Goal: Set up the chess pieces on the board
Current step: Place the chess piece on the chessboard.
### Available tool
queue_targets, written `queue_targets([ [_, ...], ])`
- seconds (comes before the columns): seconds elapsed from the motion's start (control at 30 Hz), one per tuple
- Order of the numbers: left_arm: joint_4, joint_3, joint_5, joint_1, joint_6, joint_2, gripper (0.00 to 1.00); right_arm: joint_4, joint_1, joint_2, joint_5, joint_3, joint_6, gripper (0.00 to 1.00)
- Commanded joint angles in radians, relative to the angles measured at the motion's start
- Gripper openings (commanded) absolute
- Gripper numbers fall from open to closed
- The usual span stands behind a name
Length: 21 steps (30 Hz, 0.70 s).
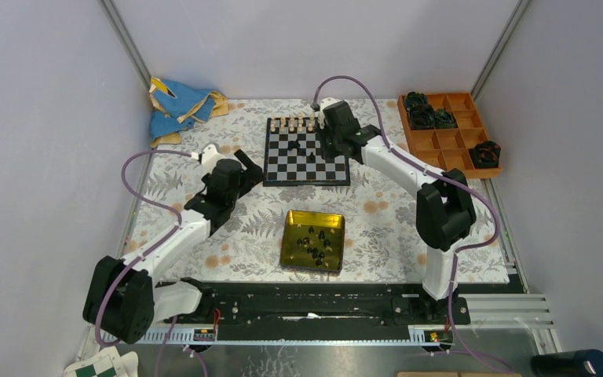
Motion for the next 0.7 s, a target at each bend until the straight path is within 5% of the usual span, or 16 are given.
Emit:
queue_targets([
  [0.0,-0.028,-0.032,-0.048,-0.025,0.018,-0.066,0.99,-0.003,0.039,0.030,-0.014,0.031,0.004,0.05],
  [0.67,-0.051,-0.095,-0.068,-0.080,0.001,-0.163,0.99,-0.049,0.158,0.159,0.034,0.157,-0.005,0.06],
])
